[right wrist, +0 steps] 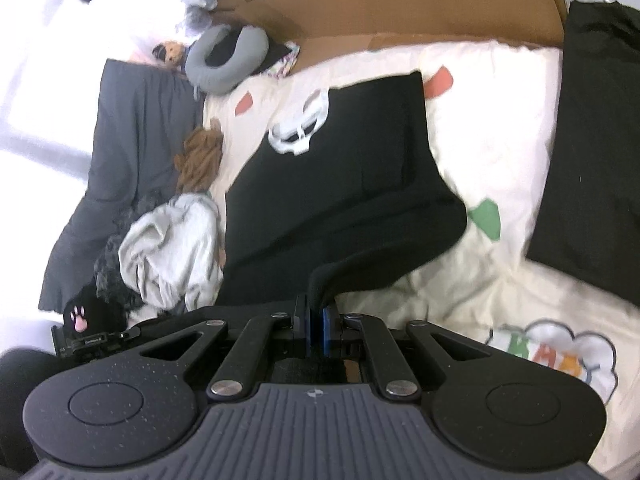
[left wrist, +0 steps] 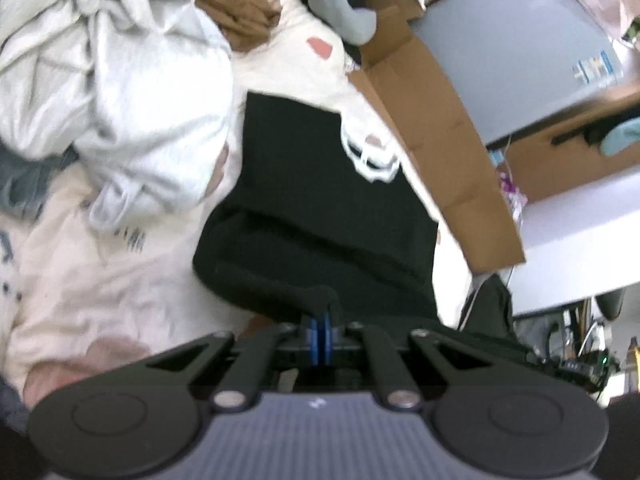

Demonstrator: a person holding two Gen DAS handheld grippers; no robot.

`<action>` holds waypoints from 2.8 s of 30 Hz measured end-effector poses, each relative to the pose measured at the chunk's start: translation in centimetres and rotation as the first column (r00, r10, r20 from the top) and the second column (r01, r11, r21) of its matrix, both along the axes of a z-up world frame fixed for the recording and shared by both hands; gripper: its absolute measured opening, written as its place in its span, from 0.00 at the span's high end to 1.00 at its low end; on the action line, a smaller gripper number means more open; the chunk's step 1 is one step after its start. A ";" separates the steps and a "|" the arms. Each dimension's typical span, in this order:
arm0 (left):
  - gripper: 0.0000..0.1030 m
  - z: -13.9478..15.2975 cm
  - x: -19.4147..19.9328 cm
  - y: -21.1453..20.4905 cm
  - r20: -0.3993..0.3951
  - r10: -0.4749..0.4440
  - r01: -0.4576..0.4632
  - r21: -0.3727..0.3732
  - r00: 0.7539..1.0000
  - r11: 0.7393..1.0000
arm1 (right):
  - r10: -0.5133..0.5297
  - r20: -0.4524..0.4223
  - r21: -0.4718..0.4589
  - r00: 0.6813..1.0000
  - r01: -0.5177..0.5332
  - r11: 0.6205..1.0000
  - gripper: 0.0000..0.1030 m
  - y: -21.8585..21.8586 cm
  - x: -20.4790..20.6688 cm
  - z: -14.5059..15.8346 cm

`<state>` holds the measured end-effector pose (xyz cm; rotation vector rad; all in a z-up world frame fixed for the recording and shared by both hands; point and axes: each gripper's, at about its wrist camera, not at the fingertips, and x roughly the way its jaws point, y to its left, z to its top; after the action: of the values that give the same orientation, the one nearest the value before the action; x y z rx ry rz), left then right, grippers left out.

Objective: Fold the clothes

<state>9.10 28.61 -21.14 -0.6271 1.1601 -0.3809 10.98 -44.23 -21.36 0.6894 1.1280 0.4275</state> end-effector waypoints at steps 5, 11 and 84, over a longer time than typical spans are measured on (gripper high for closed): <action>0.97 0.0 3.3 0.0 0.029 0.018 -0.017 -0.013 0.999 1.000 | -0.020 0.017 0.003 1.000 0.020 1.000 0.97 -0.2 3.3 -0.1; 0.97 -1.1 7.2 -0.4 0.061 0.019 -0.018 -0.011 0.998 1.000 | -0.016 0.051 0.003 0.999 0.016 1.000 0.96 0.0 7.0 -0.7; 0.13 -16.9 19.2 -13.8 0.125 -0.351 0.186 0.663 0.928 0.726 | 0.238 0.087 -0.600 0.967 -0.140 0.788 0.10 9.8 17.9 -16.7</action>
<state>28.28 14.84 -38.05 0.2027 1.0556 -0.2685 28.86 -34.39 -38.04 -0.0133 1.1016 0.2675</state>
